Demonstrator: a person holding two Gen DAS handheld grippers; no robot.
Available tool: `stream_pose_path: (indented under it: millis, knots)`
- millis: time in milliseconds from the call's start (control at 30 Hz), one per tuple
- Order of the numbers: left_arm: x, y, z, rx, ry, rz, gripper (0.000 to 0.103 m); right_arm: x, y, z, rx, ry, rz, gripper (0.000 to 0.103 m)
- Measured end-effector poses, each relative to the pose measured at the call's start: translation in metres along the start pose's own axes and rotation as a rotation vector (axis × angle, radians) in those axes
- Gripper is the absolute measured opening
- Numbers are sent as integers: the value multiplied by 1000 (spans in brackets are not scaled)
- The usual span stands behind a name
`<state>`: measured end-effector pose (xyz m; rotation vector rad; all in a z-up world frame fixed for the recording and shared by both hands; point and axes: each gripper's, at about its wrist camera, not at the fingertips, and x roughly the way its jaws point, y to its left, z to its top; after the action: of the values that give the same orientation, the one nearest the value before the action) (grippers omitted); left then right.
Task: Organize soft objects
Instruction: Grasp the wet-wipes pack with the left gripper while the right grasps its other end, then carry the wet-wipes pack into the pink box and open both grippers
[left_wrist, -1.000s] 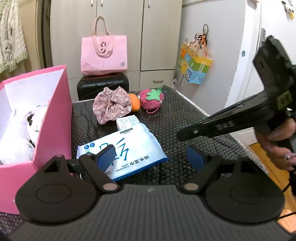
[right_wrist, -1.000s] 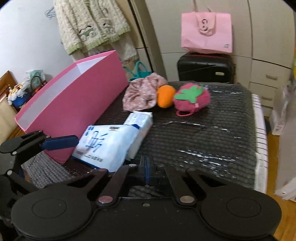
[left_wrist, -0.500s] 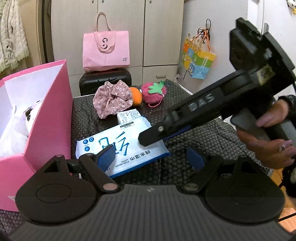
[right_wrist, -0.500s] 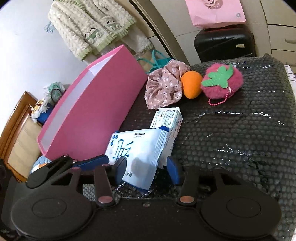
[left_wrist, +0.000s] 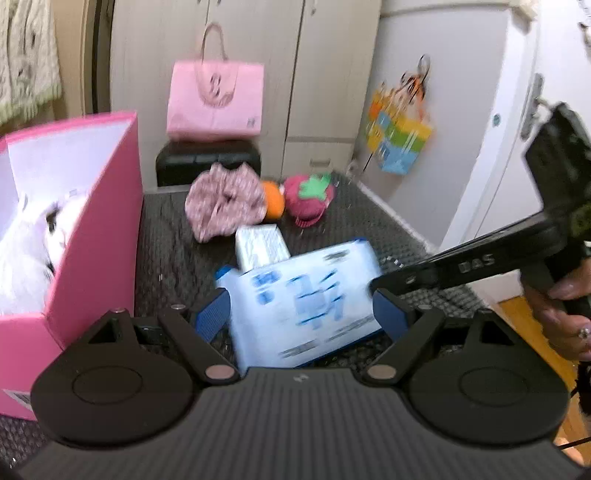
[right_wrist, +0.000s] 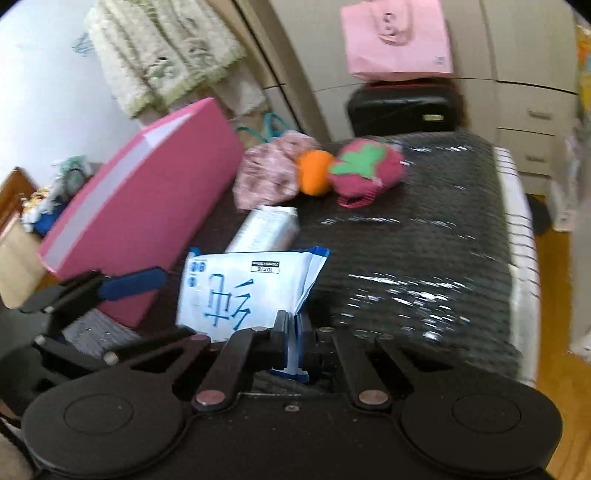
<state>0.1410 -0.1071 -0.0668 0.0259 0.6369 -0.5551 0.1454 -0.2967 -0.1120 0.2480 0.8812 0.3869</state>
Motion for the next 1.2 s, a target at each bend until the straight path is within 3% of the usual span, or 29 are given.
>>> stream_pose_path:
  millis: [100,167,233,333,500,600,833,1200]
  knots:
    - [10,4,0,-36,48,-9,84,-4,-8,-3,5,-14,1,10]
    - [17,10,-1,-86,86,-27,74,-5,-7,-4,-12,-25,-6,20]
    - [23,15,-4,-134,105,-36,58,-4,-6,-8,-25,-38,-15,29]
    - [25,20,-9,-173,102,-47,48,0,-4,-19,-27,-64,-12,37]
    - [27,19,-13,-180,76,-38,47,0,2,-32,-67,-126,-27,38]
    - [24,11,-17,-143,51,-18,47,2,9,-37,-124,-147,-42,44]
    - [12,3,-20,-114,44,-50,44,-1,22,-47,-135,-162,-14,46]
    - [-19,14,-19,-141,168,-154,45,-18,66,-61,-175,-91,-90,52]
